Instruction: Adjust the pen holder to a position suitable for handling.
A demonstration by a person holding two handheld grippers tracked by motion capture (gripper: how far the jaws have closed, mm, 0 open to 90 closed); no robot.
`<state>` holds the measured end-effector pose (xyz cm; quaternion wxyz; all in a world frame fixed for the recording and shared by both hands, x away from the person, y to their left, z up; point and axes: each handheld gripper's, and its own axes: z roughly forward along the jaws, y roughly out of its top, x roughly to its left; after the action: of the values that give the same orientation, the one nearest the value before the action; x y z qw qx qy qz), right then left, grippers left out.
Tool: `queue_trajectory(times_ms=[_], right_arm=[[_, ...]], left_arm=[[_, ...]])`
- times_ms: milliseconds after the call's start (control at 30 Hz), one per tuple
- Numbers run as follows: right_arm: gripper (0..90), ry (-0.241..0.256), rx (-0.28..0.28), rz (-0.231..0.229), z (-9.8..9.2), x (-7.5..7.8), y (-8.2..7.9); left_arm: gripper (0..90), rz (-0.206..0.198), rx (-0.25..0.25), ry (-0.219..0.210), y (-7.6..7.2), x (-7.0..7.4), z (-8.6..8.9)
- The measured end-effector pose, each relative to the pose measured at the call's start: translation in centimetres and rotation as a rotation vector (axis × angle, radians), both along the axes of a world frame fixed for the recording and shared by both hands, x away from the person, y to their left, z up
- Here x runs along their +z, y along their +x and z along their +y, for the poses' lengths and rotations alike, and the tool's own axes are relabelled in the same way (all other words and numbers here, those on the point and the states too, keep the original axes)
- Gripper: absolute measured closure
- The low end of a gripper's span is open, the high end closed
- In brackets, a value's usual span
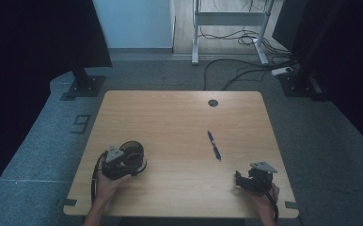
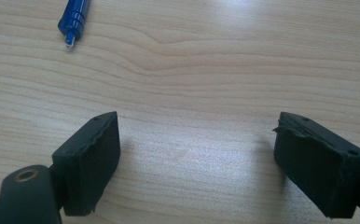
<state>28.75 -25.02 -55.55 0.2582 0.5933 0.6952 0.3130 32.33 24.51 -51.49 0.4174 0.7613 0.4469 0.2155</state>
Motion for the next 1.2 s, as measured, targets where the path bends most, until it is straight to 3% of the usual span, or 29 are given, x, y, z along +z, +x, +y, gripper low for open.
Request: queue_trajectory(times_ms=[567, 1200], right_arm=[[13.7, 0.001, -0.003, 0.001, 0.0, 0.0, 0.0], [13.8, 0.000, -0.001, 0.000, 0.0, 0.0, 0.0]], left_arm=[[10.3, -0.027, 0.006, 0.011, 0.0, -0.8, -0.1], [10.5, -0.046, -0.013, 0.003, -1.0, -0.1, -0.4]])
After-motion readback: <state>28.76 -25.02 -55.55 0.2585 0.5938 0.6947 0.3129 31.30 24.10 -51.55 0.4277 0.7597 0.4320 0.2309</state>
